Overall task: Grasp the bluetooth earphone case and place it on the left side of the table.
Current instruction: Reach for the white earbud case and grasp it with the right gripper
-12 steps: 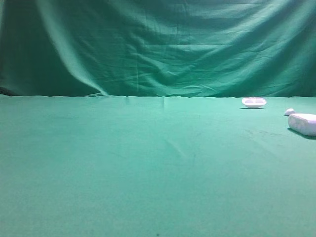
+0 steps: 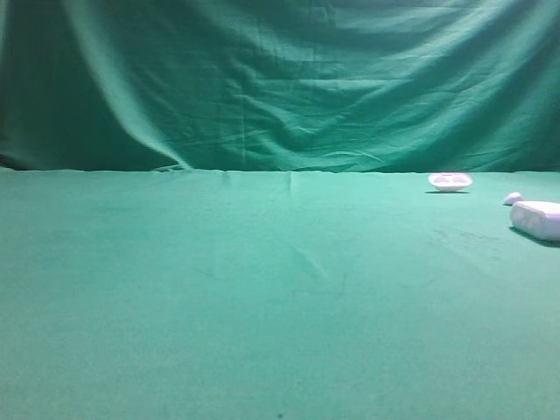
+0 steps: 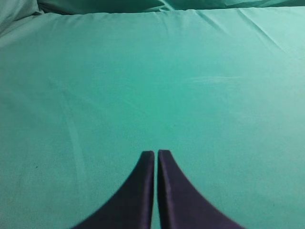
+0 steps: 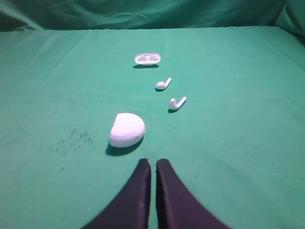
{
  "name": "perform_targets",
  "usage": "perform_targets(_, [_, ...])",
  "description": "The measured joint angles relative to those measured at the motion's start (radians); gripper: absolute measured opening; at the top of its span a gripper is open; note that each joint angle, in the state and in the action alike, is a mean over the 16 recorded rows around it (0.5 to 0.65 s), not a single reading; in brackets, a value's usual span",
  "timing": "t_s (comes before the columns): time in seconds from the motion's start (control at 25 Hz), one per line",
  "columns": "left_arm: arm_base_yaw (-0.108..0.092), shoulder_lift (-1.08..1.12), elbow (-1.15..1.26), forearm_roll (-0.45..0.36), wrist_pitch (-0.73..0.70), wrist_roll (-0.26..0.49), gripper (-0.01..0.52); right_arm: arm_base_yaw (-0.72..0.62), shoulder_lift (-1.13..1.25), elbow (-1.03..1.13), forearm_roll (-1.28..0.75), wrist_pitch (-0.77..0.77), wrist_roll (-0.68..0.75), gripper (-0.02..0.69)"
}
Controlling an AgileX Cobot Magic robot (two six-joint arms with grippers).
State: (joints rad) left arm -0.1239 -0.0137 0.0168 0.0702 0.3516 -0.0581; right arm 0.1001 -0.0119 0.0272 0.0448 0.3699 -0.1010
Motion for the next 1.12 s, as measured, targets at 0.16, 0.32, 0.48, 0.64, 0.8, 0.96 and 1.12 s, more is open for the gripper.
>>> perform_targets(0.16, [0.000,0.000,0.000,0.000,0.000,0.000,0.000,0.000,0.000,0.000,0.002,-0.002,-0.004,0.000])
perform_targets(0.32, [0.000,0.000,0.000,0.000,0.000,0.000,0.000,0.000,0.000,0.000,0.031,-0.037,-0.008,0.000])
perform_targets(0.48, [0.000,0.000,0.000,0.000,0.000,0.000,0.000,0.000,0.000,0.000,0.084,-0.145,-0.013,0.000])
perform_targets(0.64, [0.000,0.000,0.000,0.000,0.000,0.000,0.000,0.000,0.000,-0.003,0.144,-0.290,-0.018,0.000])
perform_targets(0.8, [0.000,0.000,0.000,0.000,0.000,0.000,0.000,0.000,0.018,-0.053,0.202,-0.374,-0.021,0.000])
perform_targets(0.96, [0.000,0.000,0.000,0.000,0.000,0.000,0.000,0.000,0.093,-0.153,0.230,-0.338,-0.026,0.000])
perform_targets(1.12, [0.000,0.000,0.000,0.000,0.000,0.000,0.000,0.000,0.218,-0.271,0.216,-0.199,-0.041,0.000])
